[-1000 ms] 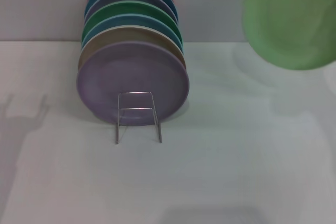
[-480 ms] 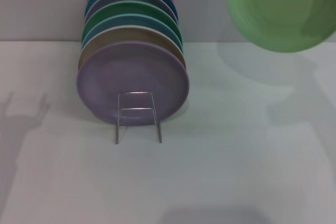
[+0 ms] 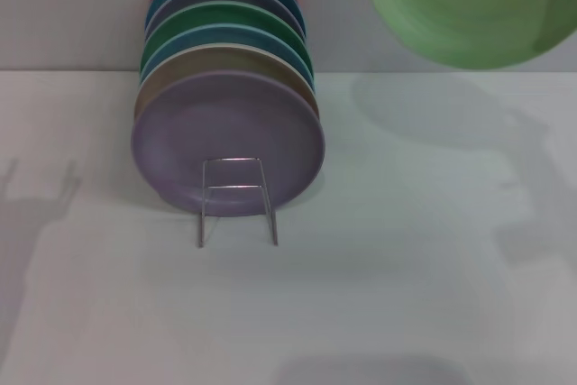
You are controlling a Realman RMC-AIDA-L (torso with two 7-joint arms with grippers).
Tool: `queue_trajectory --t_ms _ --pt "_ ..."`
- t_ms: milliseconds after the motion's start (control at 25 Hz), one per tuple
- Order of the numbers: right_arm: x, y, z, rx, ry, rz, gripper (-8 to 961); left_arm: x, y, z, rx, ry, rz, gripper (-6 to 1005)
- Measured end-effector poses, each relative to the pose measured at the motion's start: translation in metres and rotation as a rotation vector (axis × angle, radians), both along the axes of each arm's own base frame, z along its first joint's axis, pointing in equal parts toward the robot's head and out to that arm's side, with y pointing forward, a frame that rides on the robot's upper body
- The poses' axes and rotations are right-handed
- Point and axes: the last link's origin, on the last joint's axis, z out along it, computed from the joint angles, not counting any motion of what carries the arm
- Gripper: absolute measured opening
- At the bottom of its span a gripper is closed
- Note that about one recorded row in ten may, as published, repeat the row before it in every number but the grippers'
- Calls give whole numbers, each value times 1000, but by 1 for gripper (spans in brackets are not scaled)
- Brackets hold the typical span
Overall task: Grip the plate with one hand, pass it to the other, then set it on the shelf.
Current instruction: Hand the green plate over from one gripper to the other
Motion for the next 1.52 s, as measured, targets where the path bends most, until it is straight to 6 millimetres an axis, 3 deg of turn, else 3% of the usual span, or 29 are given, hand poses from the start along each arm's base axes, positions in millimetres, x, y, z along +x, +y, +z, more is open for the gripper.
queue_trajectory --t_ms 200,520,1040,1520 --pt "26 -17 2 55 166 72 28 0 2 -2 -9 -1 6 830" --pt "64 -38 -17 25 349 154 28 6 -1 -8 -36 -8 -29 830" --pt "78 -40 -47 -140 454 201 25 11 -14 -13 -64 -31 -94 830" --pt "90 -48 -78 -293 441 240 26 22 -32 -23 -153 -81 -219 830"
